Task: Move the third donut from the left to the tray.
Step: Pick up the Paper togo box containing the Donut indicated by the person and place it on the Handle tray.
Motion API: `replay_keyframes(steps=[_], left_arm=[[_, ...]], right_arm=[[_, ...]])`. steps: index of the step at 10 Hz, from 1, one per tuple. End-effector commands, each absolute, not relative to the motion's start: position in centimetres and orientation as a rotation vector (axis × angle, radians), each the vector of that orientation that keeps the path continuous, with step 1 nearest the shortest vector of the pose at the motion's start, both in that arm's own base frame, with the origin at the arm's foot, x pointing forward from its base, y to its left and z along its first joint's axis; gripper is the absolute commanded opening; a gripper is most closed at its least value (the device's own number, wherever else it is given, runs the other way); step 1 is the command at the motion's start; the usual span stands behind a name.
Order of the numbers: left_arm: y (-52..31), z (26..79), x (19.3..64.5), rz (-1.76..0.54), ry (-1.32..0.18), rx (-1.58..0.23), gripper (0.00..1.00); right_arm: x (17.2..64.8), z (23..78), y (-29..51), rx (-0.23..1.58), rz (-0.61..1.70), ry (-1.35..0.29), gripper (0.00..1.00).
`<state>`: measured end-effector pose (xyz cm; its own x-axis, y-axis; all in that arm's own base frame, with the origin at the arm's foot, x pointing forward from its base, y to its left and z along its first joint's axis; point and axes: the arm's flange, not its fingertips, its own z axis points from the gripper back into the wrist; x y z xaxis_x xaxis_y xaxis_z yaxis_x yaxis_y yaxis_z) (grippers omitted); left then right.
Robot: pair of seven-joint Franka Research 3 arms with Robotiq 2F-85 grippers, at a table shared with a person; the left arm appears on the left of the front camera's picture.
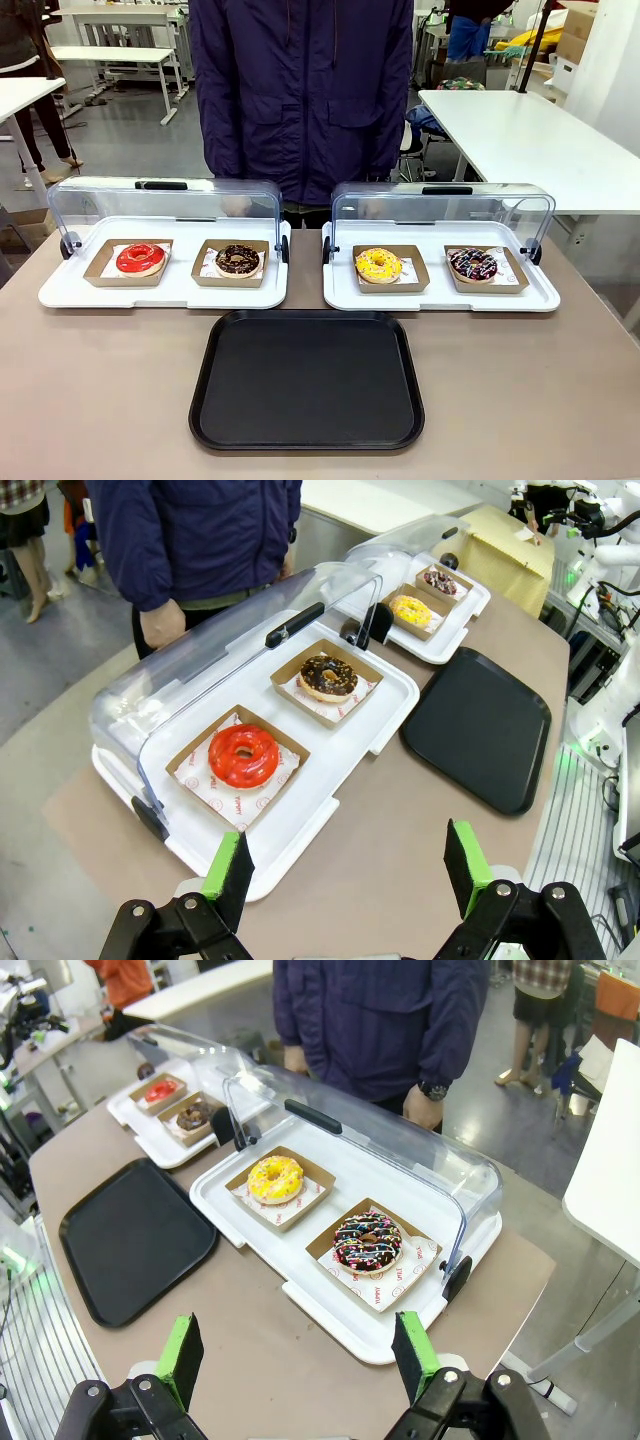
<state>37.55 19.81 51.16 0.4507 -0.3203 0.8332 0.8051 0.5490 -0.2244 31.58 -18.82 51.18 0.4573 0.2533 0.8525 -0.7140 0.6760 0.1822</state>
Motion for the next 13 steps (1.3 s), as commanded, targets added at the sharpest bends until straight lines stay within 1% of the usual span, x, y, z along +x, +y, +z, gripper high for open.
replay_keyframes(steps=[1,13], left_arm=[[19.71,51.33,37.48,-0.777,-0.838,-0.684,1.0],[19.71,51.33,37.48,-0.777,-0.838,-0.684,1.0]], right_arm=[[31.93,51.36,-18.96,0.581,0.654,-0.945,1.0],[31.93,51.36,-18.96,0.581,0.654,-0.945,1.0]])
